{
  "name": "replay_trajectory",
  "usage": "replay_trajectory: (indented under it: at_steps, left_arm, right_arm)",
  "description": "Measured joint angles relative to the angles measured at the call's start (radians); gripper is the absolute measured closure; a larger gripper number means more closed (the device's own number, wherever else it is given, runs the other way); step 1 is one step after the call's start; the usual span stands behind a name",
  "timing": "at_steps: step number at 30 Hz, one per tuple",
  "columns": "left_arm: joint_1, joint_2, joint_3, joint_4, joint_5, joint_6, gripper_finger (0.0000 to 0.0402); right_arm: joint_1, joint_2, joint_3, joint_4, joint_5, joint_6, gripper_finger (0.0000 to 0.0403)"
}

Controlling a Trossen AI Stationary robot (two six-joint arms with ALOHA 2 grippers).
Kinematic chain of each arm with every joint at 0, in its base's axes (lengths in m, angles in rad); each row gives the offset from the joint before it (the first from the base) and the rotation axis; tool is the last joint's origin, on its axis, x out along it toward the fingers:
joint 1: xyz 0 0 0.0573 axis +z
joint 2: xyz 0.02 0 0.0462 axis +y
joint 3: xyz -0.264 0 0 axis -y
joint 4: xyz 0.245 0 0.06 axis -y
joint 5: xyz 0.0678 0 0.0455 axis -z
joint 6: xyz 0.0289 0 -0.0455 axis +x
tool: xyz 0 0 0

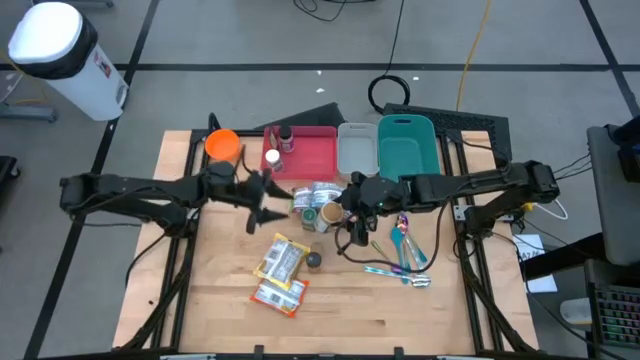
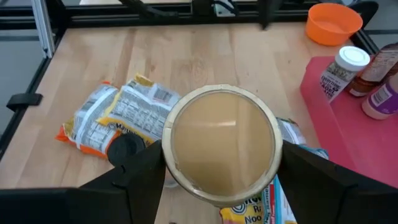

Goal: Pick & Place Food Item
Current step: Put the gold seasoning bottle into the red bin

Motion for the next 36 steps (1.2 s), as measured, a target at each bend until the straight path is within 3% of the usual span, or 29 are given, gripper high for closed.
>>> replay_trajectory:
  at_steps: [7,14,20,36]
  left_arm:
    - [-0.101,0.179,0.001,0.214,-0.007,0.044,0.0097]
    - [-0.119,0.322,0.085,0.224,-0.122,0.027,0.0079]
    - [-0.119,0.429,0.178,0.225,-0.138,0.044,0.0077]
    - [-0.133,0.524,0.231,0.214,-0.138,0.046,0.0078]
  right_arm:
    - [0.0,0.0,0.0,0.007,0.0,0.0,0.0144]
    - [0.0,0.0,0.0,0.015,-0.003,0.0,0.0143]
    - [0.0,0.0,0.0,0.015,-0.003,0.0,0.0143]
    - [0.002,0.0,0.0,0.146,-0.004,-0.073,0.0144]
